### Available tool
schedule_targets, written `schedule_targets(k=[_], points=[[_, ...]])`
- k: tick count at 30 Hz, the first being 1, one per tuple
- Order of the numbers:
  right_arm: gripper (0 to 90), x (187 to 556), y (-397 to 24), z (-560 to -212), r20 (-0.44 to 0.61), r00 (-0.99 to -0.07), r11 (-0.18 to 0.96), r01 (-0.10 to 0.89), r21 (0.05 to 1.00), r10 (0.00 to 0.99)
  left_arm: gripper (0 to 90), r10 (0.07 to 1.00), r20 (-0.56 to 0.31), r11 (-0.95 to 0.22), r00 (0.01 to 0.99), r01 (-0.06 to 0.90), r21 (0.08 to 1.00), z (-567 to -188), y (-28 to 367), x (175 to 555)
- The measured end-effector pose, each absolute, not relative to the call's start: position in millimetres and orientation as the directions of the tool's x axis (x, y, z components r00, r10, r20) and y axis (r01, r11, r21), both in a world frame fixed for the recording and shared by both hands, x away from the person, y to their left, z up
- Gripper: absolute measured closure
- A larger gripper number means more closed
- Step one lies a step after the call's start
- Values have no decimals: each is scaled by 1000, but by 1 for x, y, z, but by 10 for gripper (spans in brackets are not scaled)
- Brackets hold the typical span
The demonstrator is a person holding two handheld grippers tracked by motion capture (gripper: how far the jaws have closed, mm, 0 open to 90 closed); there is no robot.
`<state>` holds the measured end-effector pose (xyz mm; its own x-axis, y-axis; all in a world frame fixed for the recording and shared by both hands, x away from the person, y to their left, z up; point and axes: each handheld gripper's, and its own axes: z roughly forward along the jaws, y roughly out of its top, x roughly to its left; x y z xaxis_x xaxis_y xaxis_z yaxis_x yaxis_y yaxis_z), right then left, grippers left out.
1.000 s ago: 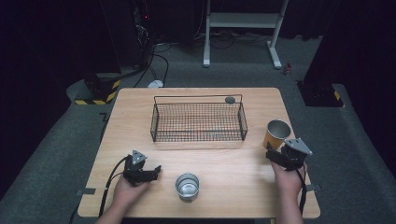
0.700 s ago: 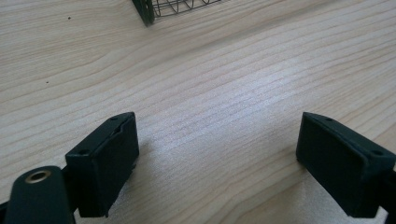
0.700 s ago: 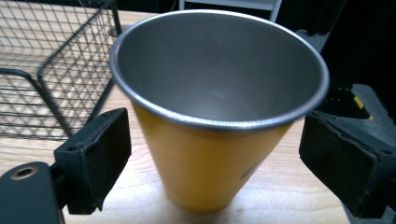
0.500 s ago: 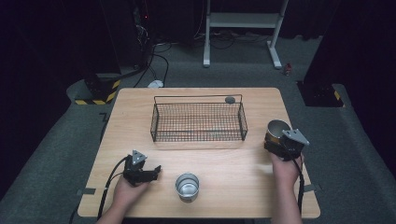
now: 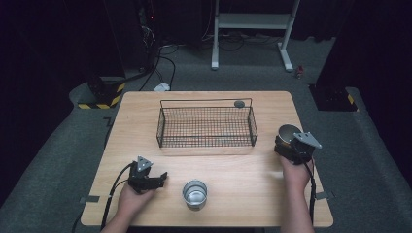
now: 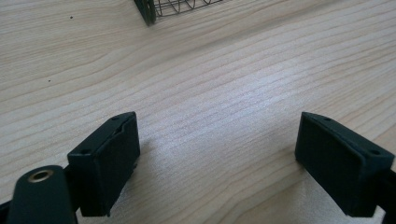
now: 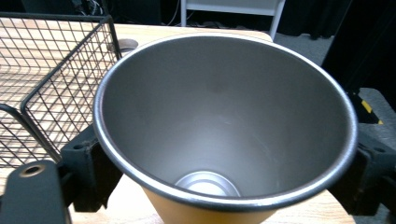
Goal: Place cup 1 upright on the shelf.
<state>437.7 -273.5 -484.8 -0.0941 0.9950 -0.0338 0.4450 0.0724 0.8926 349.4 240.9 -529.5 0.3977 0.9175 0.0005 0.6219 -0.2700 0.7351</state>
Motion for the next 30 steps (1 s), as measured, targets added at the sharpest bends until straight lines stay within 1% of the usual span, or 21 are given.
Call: schedule_targets(k=[1,2,10,18,30], points=[[120,438,-273,-485,-34,-94,72,445,893,995,142,918,1,-270,398,622,735,-529,241,349],[141,437,-273,-484,-32,-101,74,446,892,994,142,918,1,-270,398,622,735,-529,241,349],[144,432,-270,-480,-36,-111,82,452,888,993,146,918,2,-270,397,620,737,-530,241,349],[144,410,-258,-465,-59,-149,114,393,912,987,148,917,7,-275,398,619,736,-529,241,349],[144,382,-236,-452,-47,-202,116,342,933,978,148,917,12,-280,399,620,733,-529,241,349]])
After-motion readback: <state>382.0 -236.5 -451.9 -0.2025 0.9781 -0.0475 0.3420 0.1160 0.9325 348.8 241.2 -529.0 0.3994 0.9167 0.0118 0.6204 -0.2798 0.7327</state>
